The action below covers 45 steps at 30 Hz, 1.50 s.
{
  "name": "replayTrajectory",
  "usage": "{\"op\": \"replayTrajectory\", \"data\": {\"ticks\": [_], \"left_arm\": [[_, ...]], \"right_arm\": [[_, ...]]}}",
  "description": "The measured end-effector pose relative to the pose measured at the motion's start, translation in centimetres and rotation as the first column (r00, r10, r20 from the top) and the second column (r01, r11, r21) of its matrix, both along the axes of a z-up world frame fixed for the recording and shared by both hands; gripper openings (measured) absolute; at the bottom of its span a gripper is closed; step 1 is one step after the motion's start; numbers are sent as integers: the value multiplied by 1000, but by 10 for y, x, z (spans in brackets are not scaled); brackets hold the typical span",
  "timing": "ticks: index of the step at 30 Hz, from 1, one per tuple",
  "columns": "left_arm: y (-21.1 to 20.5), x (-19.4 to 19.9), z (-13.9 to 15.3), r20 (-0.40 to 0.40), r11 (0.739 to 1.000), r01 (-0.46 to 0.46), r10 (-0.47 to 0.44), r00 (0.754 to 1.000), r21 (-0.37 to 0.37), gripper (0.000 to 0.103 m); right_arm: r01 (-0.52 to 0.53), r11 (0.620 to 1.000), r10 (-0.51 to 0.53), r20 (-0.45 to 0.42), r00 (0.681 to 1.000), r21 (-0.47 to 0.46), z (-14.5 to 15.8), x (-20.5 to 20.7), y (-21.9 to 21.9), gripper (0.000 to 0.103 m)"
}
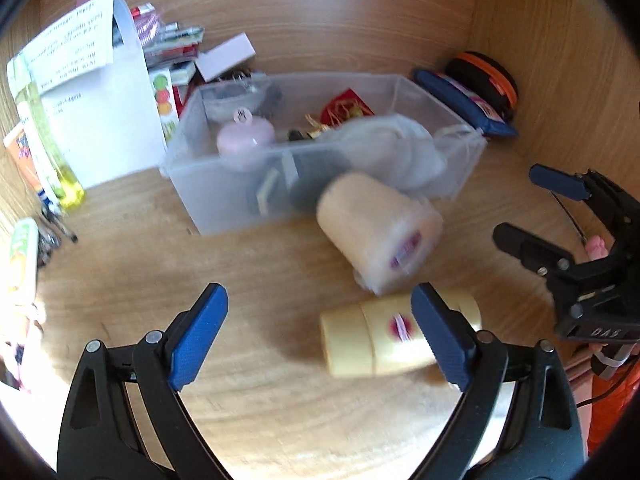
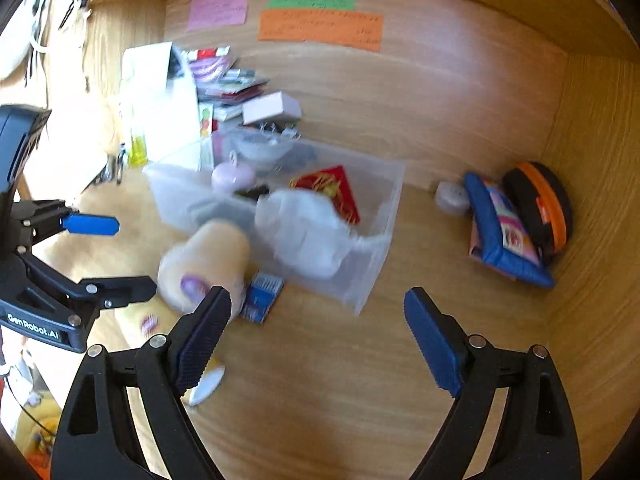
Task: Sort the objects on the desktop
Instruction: 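Withdraw both open tools from the bin toward the cream jar and yellow tube, then grasp the yellow UV sunscreen tube with left tool while right tool grasps the seashell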
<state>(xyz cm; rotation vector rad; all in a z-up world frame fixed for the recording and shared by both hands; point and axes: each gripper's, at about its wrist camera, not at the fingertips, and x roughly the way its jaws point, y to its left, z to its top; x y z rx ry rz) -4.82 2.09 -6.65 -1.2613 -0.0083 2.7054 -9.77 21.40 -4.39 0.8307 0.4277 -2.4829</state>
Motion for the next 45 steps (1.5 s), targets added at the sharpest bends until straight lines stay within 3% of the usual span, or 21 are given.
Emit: {"op": "replayTrajectory", "data": {"ticks": [5, 11, 17, 20, 22, 24, 29, 34, 39, 41, 43, 45], "left_arm": [[3, 23, -10, -1, 999, -18, 18, 1000, -37, 94], [-17, 41, -17, 22, 998, -65, 65, 998, 6, 94], [-20, 43, -20, 40, 997, -76, 76, 996, 14, 94], [-17, 42, -19, 40, 998, -54, 53, 998, 17, 94], [-11, 39, -18, 39, 999, -33, 33, 999, 8, 94], [-5, 37, -18, 35, 1000, -14, 14, 999, -3, 94], [14, 23, -16, 34, 998, 49, -48, 998, -43, 94], [26, 6, -19, 65, 992, 123, -120, 991, -40, 95], [36, 0, -22, 63, 984, 158, -153, 986, -83, 94], [40, -1, -23, 56, 981, 167, -162, 985, -100, 92], [43, -3, -26, 67, 979, 182, -177, 982, -91, 79], [47, -4, -28, 73, 977, 190, -183, 980, -94, 78]], "right_arm": [[-33, 999, 33, 55, 998, -9, -17, 21, 4, 87], [-102, 991, 115, 162, 980, -86, -37, 49, -2, 87], [-112, 991, 123, 173, 977, -72, -53, 62, -22, 83], [-109, 992, 118, 182, 976, -55, -60, 61, -30, 62], [-102, 994, 108, 166, 980, -45, -61, 60, -31, 58], [-96, 994, 103, 167, 980, -52, -60, 58, -27, 46], [-82, 995, 90, 168, 982, -54, -60, 51, -13, 29], [-37, 998, 46, 168, 985, -51, -61, 40, 4, 28], [-11, 997, 24, 192, 981, -72, -59, 31, 21, 28], [-12, 998, 24, 189, 982, -63, -58, 30, 25, 28], [-16, 999, 25, 184, 983, -50, -58, 32, 26, 28], [-14, 999, 21, 182, 983, -40, -58, 33, 29, 29]]}}
